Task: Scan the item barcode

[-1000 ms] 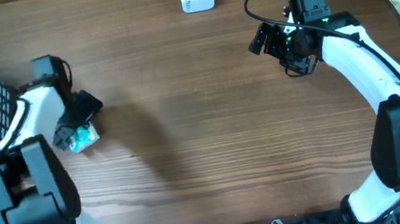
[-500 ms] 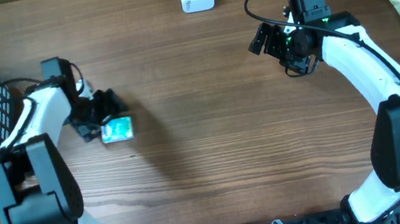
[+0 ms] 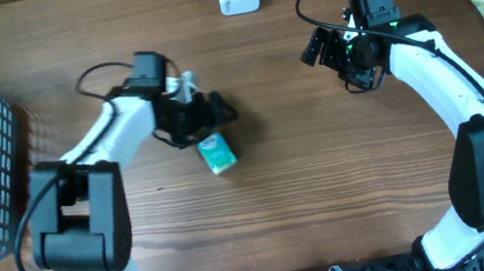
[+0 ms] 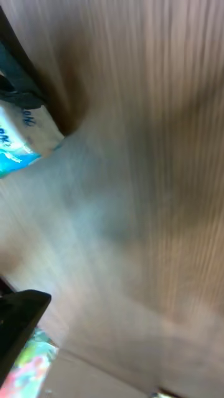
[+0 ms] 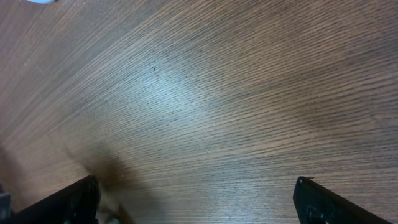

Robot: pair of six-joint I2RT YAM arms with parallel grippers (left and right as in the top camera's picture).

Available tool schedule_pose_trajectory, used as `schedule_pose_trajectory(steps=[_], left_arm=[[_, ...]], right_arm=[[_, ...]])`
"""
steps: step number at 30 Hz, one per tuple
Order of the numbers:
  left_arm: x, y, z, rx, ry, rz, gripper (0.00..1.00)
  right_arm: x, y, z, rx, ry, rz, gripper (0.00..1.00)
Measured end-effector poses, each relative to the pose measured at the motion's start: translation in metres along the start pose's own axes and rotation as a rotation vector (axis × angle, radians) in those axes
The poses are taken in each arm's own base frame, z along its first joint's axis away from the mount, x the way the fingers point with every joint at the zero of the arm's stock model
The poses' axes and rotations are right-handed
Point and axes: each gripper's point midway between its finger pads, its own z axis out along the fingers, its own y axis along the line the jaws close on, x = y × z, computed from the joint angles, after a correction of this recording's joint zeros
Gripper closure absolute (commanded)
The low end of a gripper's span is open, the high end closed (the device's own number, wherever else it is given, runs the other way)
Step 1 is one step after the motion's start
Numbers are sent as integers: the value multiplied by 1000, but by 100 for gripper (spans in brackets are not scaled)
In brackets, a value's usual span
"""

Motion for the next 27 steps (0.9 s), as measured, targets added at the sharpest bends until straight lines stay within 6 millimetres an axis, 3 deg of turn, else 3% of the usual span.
schedule_pose_trajectory(steps=[2, 4, 6, 10, 13, 15, 17, 19, 23, 27], left_arm=[[2, -8, -4, -13, 23, -11, 8], [-6, -17, -23, -44, 16, -34, 8], [-16, -21, -48, -101, -2, -60, 0], [-33, -21, -110, -260, -103, -120, 0], [-22, -10, -144, -376, -153, -224, 0], [-10, -1, -151, -433, -151, -286, 0], [-4, 9, -146, -466, -142, -328, 0], [4, 23, -129, -491, -118, -362, 0], [28, 48, -67, -461, -41, -390, 29], [53, 60, -15, -361, 18, -376, 37]], right_arm=[[0, 0, 0, 0, 0, 0, 1], [0, 0, 0, 0, 0, 0, 0], [0, 0, 0, 1, 0, 0, 0], [0, 0, 0, 2, -2, 0, 0], [0, 0, 0, 2, -2, 0, 0], [0, 0, 0, 2, -2, 0, 0], [0, 0, 0, 2, -2, 0, 0], [0, 0, 0, 2, -2, 0, 0], [-1, 0, 0, 1, -3, 0, 0], [0, 0, 0, 2, -2, 0, 0]])
